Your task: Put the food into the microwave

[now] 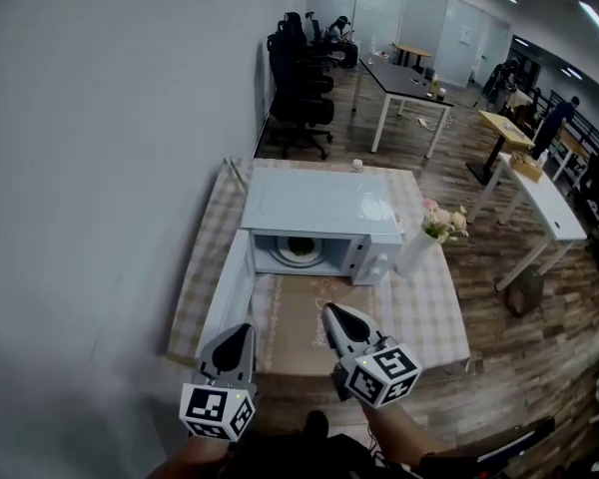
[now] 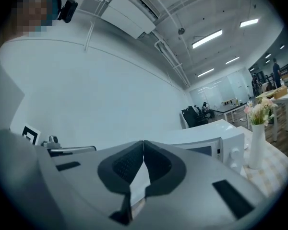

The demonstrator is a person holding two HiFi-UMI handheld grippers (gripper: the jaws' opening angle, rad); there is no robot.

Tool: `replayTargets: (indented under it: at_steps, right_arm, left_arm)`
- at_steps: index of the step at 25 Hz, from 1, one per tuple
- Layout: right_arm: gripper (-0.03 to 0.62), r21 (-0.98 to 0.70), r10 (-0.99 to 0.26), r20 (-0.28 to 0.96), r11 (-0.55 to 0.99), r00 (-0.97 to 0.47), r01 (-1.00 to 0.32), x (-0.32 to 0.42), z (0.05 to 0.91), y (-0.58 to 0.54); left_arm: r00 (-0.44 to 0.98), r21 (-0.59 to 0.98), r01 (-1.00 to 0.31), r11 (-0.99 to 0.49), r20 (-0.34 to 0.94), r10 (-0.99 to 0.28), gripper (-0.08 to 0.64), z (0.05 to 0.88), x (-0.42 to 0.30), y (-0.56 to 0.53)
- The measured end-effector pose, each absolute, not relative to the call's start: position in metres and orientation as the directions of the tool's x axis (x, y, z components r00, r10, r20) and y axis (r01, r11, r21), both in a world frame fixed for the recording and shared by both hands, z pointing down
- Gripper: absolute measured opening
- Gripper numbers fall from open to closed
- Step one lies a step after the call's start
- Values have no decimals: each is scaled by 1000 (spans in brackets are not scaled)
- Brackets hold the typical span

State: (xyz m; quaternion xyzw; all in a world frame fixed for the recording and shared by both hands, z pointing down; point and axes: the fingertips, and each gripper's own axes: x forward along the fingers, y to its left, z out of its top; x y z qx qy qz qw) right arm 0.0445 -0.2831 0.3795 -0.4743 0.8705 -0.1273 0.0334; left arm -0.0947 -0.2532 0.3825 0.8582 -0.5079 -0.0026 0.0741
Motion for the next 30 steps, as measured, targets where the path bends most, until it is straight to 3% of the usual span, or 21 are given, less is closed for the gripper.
replayTargets:
  at_steps: [9, 19, 30]
  right_arm:
    - [9, -212, -897, 73, 412, -435, -886, 37, 385, -251]
    - [8, -229, -911, 75, 380, -406, -896, 86, 379, -242]
    - [8, -237, -906, 73, 390, -416, -890, 112, 384, -233]
  left_arm:
    - [580, 127, -810, -572, 30, -814, 8, 377, -101, -238]
    - [516, 109, -852, -513, 0, -857, 8, 366, -82, -232]
    - [511, 113, -857, -502, 75, -856, 8, 381, -55, -220]
